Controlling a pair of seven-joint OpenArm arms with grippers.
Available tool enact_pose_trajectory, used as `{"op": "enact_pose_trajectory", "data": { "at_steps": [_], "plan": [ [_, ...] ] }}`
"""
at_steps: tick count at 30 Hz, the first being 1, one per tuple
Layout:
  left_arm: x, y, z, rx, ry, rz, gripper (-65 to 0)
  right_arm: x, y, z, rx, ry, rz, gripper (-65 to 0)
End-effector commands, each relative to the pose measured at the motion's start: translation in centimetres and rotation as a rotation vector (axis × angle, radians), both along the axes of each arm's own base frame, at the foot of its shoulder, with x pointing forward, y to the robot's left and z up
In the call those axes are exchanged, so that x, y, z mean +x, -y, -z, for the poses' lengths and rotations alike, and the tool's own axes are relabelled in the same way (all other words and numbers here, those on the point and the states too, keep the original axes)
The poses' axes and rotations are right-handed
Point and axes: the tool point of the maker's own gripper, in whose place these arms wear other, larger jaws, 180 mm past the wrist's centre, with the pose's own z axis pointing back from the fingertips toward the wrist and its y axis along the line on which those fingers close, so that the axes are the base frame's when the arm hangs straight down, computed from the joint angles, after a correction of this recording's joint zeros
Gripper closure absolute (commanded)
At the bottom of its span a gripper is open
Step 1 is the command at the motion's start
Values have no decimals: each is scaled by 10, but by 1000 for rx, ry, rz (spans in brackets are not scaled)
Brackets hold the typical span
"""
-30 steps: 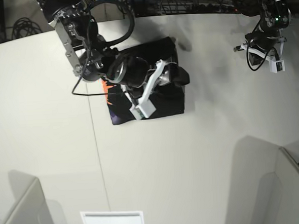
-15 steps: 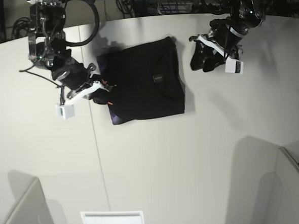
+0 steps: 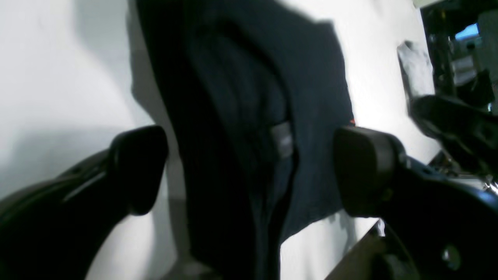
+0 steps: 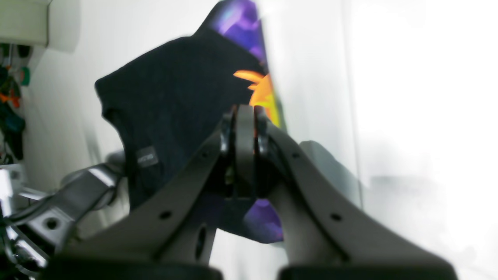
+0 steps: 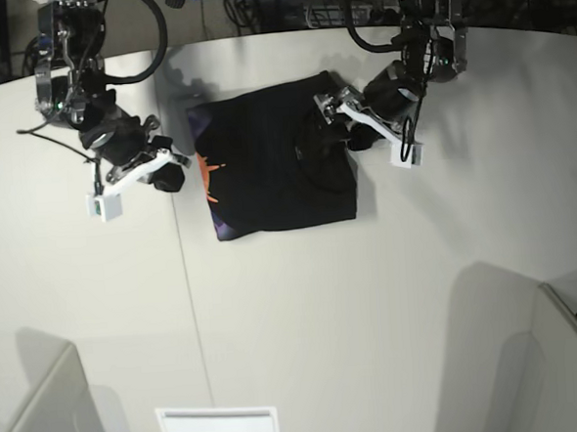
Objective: Fold the T-shirt properly
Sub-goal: 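Press the folded bundle edges with both grippers to square it, then push and rotate the folded bundle with the left gripper to align it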
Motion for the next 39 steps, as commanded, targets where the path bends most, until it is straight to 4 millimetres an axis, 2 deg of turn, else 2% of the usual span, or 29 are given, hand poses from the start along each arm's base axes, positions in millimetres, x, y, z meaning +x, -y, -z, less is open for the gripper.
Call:
{"op": "enact_pose_trajectory", "data": {
  "at_steps": [1,4,5,8,11,15,17,21,25,29,34,36,39],
  "plan": [
    [4,-4,-1,-7,8,-22,-650,6,-1,-11,7,45,-6,0],
    [6,-5,8,-6,-30,-42,-642,5,0,-10,5,41,-5,0],
    [7,-7,9,-4,-36,-49,-592,4,0,-9,5,40,-5,0],
    [8,-9,11,1,-44,-56,-319,4,-1,-9,5,39,-6,0],
    [12,-9,12,9,-56,-27,-13,5,3,-10,2,43,4,0],
    [17,-3,21,21,-153,87,0,8,21,-12,-11,50,56,0],
    [22,-8,23,49,-185,145,0,7,28,-12,-17,49,73,0],
    [40,-21,12,163,-181,282,0,3,41,-14,-42,77,68,0],
    [61,-17,-4,347,-119,501,0,-1,57,-18,-62,117,77,0],
    [72,-5,-10,573,-51,742,0,-5,73,-17,-77,117,116,0],
    [72,9,4,906,50,983,0,-13,78,-5,-81,77,133,0],
    [74,28,7,993,122,1032,0,-16,84,1,-84,60,151,0],
    [80,51,8,1081,259,1047,0,-23,104,11,-89,24,213,0]
  ]
}}
